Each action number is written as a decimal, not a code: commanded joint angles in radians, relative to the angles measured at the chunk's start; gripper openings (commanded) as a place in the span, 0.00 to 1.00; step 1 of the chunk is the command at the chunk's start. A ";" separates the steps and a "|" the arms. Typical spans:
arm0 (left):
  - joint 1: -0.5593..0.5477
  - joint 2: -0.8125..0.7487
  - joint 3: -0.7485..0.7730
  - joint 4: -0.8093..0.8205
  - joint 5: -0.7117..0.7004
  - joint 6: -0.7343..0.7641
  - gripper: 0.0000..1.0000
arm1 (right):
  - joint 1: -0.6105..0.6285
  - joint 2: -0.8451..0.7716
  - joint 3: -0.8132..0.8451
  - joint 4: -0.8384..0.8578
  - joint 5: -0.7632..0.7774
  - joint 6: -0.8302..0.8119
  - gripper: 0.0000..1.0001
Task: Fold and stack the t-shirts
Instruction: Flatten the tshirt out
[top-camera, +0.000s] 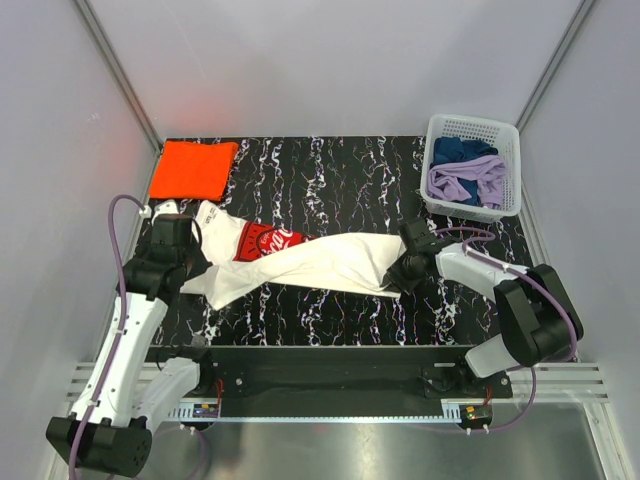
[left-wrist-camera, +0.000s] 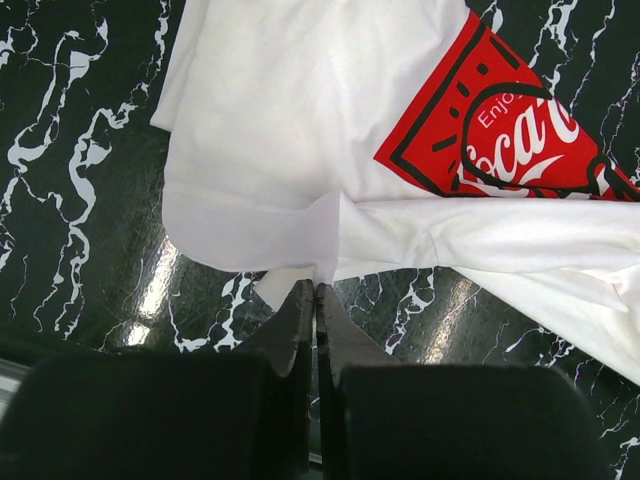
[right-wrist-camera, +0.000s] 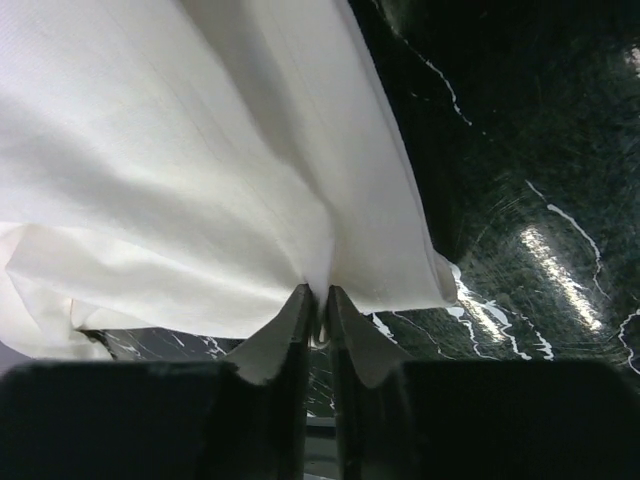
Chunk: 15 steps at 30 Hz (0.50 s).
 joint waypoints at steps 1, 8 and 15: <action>-0.016 -0.003 0.057 0.026 -0.038 0.019 0.00 | -0.003 0.008 0.029 0.014 0.054 0.001 0.16; -0.027 0.030 0.146 0.000 -0.041 0.015 0.00 | -0.003 -0.028 0.116 -0.069 0.080 -0.097 0.00; -0.026 0.044 0.289 -0.017 -0.048 -0.007 0.00 | -0.003 -0.050 0.326 -0.227 0.159 -0.301 0.00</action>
